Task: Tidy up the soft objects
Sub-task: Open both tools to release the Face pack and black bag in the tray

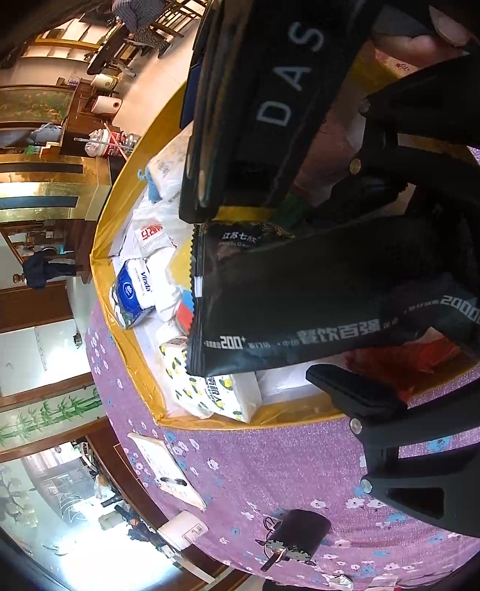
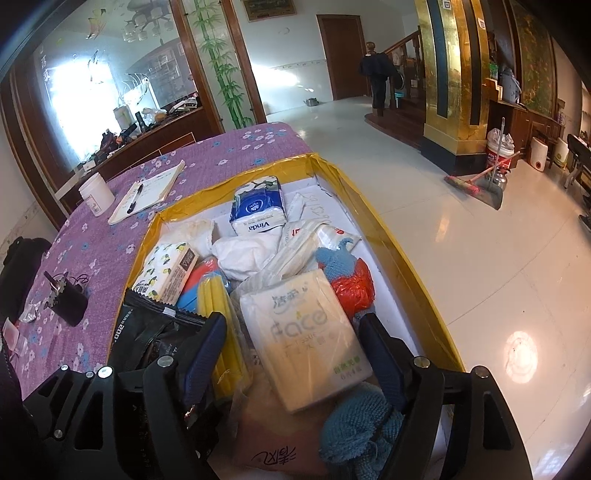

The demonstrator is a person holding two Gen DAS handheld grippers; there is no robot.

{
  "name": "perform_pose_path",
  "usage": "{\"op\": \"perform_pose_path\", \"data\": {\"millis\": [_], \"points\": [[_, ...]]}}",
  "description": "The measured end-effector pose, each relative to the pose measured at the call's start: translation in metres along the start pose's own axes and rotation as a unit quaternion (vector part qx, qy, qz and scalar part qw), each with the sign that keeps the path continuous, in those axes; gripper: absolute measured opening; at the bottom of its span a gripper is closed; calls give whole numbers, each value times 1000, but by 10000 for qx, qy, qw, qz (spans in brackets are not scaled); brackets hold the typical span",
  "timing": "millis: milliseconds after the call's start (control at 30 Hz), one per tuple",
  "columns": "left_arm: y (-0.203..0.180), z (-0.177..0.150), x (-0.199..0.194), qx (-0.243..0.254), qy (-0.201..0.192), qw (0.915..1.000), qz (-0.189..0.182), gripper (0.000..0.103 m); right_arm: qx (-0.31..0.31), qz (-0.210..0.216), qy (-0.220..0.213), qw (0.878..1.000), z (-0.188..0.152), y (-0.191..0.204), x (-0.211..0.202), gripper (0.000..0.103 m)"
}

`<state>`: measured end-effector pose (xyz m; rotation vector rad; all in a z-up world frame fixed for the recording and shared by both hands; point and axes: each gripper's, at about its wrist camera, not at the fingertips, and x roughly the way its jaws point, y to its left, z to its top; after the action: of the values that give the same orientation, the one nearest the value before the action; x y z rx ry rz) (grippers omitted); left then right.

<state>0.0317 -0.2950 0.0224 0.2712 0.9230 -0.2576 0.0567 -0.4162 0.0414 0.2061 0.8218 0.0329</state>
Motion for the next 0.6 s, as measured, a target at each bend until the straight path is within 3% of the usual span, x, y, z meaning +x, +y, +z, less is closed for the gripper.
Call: {"op": "perform_pose_path", "data": {"millis": [133,267,433,600], "points": [[2,0,-5,-49,-104,9999,-96,77,-95,18,-15,10000,-1,5,-5,83],[7,0,-13,-105,-291,9993,-214,92,-166,0,-85,9998,-2,11,-12,86],[15,-1,-22,-336,-463,9965,-605,93,-102,9,-289,9995,-1,9,-29,89],[25,-8,-33,-540,-673,9934,-759,94,63,100,-482,9988,-5,1,-49,92]]}}
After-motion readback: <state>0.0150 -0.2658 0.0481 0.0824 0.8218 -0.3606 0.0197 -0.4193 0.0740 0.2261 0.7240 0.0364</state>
